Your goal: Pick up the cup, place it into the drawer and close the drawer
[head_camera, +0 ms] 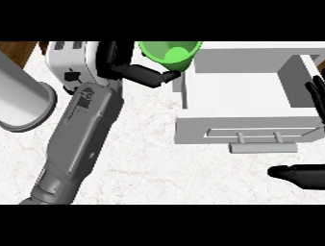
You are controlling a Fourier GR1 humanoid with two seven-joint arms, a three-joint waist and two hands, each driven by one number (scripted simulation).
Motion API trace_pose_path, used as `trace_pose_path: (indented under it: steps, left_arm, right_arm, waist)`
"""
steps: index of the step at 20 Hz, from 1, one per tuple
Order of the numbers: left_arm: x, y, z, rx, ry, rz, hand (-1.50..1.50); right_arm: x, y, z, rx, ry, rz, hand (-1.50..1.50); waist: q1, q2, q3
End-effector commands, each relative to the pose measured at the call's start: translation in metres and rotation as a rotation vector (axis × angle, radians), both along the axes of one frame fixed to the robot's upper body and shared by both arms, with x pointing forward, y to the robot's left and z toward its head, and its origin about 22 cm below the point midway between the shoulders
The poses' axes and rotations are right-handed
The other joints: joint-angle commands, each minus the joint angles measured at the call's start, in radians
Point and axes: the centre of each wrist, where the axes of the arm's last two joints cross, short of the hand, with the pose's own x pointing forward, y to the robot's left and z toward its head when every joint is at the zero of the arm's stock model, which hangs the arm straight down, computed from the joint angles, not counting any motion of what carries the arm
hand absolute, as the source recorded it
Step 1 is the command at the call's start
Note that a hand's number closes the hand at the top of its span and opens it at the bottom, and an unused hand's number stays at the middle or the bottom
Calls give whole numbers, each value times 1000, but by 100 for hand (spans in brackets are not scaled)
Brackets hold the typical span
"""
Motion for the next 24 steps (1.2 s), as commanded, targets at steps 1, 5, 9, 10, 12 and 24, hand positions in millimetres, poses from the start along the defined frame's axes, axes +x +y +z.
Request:
trace_pose_path:
  steps: [1,5,9,10,12,24]
  left_arm:
    - [1,-40,19,39,31,19,150]
    - [11,-59,39,29,89,22,150]
    - [21,-65,32,41,128,29,150]
    - [25,-72,42,73,162,34,150]
    - [25,-73,29,72,178,53,150]
    - [17,-89,-6,194,236,79,150]
  right_arm:
    - [9,3,9,17,-17,25,-150]
    - [-7,4,1,6,0,15,-150]
    - [2,-15,12,-1,-1,-8,-150]
    - [6,-7,-4,6,-1,33,-150]
    - [1,-13,-8,2,-9,26,-150]
    - [2,3,-1,7,-15,43,-150]
  waist:
    - [-10,2,0]
    - [-19,2,0]
    - [-19,5,0]
    - [-24,8,0]
    - [-31,8,0]
    - [-47,9,0]
